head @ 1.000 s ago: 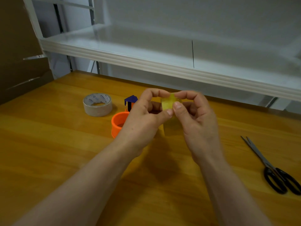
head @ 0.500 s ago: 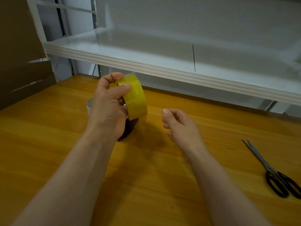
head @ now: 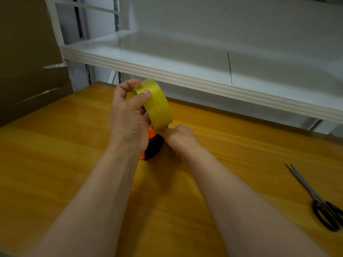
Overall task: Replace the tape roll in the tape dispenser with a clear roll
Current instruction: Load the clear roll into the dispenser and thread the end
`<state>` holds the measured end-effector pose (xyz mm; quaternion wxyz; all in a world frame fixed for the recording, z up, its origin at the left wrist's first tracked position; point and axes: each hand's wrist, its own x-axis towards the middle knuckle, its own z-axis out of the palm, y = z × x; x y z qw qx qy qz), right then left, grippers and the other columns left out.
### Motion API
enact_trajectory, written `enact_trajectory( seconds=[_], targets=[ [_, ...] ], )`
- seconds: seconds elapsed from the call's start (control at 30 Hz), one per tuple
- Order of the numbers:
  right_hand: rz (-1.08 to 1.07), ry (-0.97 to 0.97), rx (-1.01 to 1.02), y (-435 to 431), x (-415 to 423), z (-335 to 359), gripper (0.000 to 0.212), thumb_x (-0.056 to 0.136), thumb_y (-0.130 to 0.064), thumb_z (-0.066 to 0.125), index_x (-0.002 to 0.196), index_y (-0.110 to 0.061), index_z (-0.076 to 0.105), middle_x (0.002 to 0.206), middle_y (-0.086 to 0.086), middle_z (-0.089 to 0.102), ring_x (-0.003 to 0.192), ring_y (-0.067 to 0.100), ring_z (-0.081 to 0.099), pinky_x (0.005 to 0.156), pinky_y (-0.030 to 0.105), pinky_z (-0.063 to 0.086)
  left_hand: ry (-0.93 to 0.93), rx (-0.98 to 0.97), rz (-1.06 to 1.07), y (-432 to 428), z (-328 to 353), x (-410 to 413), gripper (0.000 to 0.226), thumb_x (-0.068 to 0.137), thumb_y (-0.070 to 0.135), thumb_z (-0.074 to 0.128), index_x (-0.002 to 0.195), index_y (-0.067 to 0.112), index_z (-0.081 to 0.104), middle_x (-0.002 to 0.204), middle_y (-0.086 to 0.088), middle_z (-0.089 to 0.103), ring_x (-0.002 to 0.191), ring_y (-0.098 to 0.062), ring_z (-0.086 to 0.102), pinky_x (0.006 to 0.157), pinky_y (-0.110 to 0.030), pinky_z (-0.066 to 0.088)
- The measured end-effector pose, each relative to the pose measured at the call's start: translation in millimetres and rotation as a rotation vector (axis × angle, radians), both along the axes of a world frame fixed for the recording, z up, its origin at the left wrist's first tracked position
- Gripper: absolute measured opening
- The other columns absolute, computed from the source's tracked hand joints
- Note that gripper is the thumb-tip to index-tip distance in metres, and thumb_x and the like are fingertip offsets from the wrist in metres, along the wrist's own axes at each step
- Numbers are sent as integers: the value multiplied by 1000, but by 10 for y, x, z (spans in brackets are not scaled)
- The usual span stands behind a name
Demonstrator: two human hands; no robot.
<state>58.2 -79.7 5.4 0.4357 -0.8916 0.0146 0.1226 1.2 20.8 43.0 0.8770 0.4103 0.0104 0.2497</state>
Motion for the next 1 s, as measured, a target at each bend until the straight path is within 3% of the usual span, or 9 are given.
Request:
enact_trajectory(
  seconds=[0.07,0.2,0.4,0.47,0.6,0.73,0.87,0.93,1.0],
  targets=[
    [-7,-6,-16,5,5,-9,44,88,-53,63,68,-16,51,68,3,51,65,23,48,68,36,41,4,-18,-17,-6,-6,11,26,91,-4,56,108,15,52,95,-2,59,78,-17,60,59,-33,56],
    [-86,-90,-3,-96,-8,-26,45,91,-46,62,63,-12,55,69,9,65,73,35,72,75,48,64,16,-68,-54,-12,-21,17,25,91,-3,56,108,16,52,94,-2,60,73,-16,62,58,-33,56],
    [-112,-194,5,-383,-120,-10,37,98,-31,56,64,-17,48,68,10,66,70,38,74,68,54,64,-3,-123,-179,-90,-25,-9,21,93,-2,54,104,16,51,82,1,64,61,-11,67,53,-28,55],
    [-132,-201,59,-479,-147,-30,27,95,-28,57,71,-20,48,74,10,66,69,33,70,67,53,61,13,-73,-207,-149,-42,-12,22,92,-1,55,105,16,51,83,1,66,65,-12,68,57,-32,56],
    [-163,-125,240,-649,-213,-80,10,99,-19,55,90,-20,52,81,7,66,68,22,57,58,36,44,17,-48,-260,-237,-95,0,20,92,0,55,102,17,52,92,-1,66,77,-17,69,62,-37,59],
    [-150,-107,252,-728,-270,-118,17,93,-11,60,102,-23,52,95,14,73,76,27,66,63,40,50,15,-1,-255,-382,-150,-25,23,93,0,57,109,15,51,98,-5,64,84,-21,66,65,-38,60],
    [-143,-4,348,-764,-340,-124,46,87,-6,66,126,-24,48,103,13,75,91,30,74,80,48,62,-80,225,-15,-549,-205,-103,23,92,8,61,111,18,52,95,-4,59,83,-19,60,71,-40,55],
    [-158,-19,368,-777,-387,-104,40,89,-5,65,125,-22,56,102,11,76,92,30,75,85,50,62,-170,422,203,-592,-232,-141,24,92,9,59,112,17,49,94,-4,54,82,-19,55,71,-33,50],
    [-199,-75,385,-790,-427,-94,22,94,-7,59,108,-23,66,94,12,78,86,34,75,83,53,61,-248,614,393,-620,-261,-165,26,93,6,58,114,14,46,100,-8,51,89,-22,56,74,-34,50]
  ],
)
